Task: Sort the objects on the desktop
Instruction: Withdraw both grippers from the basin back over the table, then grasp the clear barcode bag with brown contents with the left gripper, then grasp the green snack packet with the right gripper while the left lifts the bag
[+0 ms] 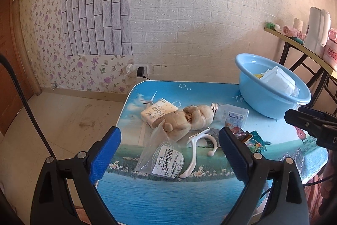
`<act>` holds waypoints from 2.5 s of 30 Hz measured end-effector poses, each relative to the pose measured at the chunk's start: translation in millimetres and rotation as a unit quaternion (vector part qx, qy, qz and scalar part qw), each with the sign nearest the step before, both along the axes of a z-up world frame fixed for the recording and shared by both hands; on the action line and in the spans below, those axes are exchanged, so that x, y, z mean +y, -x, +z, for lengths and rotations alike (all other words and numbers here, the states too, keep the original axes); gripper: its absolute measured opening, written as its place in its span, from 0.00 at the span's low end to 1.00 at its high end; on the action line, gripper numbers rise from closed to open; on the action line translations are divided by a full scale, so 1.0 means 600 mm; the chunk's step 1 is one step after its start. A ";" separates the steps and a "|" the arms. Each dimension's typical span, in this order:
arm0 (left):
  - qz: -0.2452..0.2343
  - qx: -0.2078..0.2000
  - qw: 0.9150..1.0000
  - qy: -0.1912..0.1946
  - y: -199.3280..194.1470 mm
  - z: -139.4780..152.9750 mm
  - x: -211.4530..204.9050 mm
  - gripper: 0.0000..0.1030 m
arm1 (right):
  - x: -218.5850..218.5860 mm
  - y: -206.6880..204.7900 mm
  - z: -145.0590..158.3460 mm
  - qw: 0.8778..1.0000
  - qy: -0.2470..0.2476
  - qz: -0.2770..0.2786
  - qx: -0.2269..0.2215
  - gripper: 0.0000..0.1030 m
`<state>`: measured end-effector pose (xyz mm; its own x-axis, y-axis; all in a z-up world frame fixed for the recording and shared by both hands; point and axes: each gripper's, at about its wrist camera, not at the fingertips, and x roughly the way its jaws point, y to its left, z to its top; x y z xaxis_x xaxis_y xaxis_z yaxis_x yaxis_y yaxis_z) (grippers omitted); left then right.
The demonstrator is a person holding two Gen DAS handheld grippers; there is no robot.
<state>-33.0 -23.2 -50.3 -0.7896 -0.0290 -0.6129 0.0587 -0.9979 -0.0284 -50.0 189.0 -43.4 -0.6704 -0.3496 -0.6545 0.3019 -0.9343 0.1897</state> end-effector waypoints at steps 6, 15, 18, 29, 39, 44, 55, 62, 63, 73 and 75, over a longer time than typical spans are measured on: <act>0.009 -0.012 1.000 0.004 0.001 -0.022 -0.017 0.91 | -0.009 0.006 -0.030 0.999 -0.003 0.005 -0.036 0.76; 0.000 -0.050 0.999 0.011 0.012 -0.064 -0.028 0.91 | -0.028 0.012 -0.058 0.998 -0.020 0.016 -0.057 0.76; -0.001 -0.060 0.998 0.011 0.016 -0.072 -0.029 0.91 | -0.035 0.015 -0.069 0.997 -0.020 0.023 -0.067 0.75; -0.012 -0.077 0.997 0.009 0.023 -0.089 -0.021 0.91 | -0.032 0.018 -0.083 0.997 -0.009 0.028 -0.078 0.75; -0.016 -0.078 0.997 0.004 0.028 -0.095 -0.026 0.91 | -0.040 0.017 -0.087 0.996 -0.004 0.046 -0.078 0.75; -0.019 -0.083 0.996 0.003 0.032 -0.105 -0.024 0.91 | -0.039 0.027 -0.100 0.995 -0.011 0.040 -0.090 0.75; -0.045 -0.084 0.995 -0.017 0.036 -0.111 -0.022 0.34 | -0.057 0.043 -0.128 0.993 -0.054 0.040 -0.100 0.75; -0.046 -0.081 0.995 -0.020 0.031 -0.102 -0.026 0.32 | -0.089 0.028 -0.133 0.988 -0.122 0.078 -0.051 0.42; -0.044 -0.080 0.996 -0.019 0.030 -0.100 -0.026 0.32 | -0.088 0.027 -0.132 0.988 -0.120 0.082 -0.051 0.38; -0.036 -0.067 0.997 -0.020 0.019 -0.080 -0.014 0.32 | -0.038 0.011 -0.118 0.992 -0.085 0.072 -0.064 0.12; -0.042 -0.065 0.997 -0.017 0.017 -0.075 -0.005 0.32 | -0.026 0.006 -0.109 0.993 -0.072 0.070 -0.062 0.11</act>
<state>-43.0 -26.3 -95.5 -0.7016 0.0573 -0.7103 -0.0203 -0.9980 -0.0605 -53.4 173.6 -108.7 -0.5319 -0.3307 -0.7796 0.4141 -0.9046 0.1012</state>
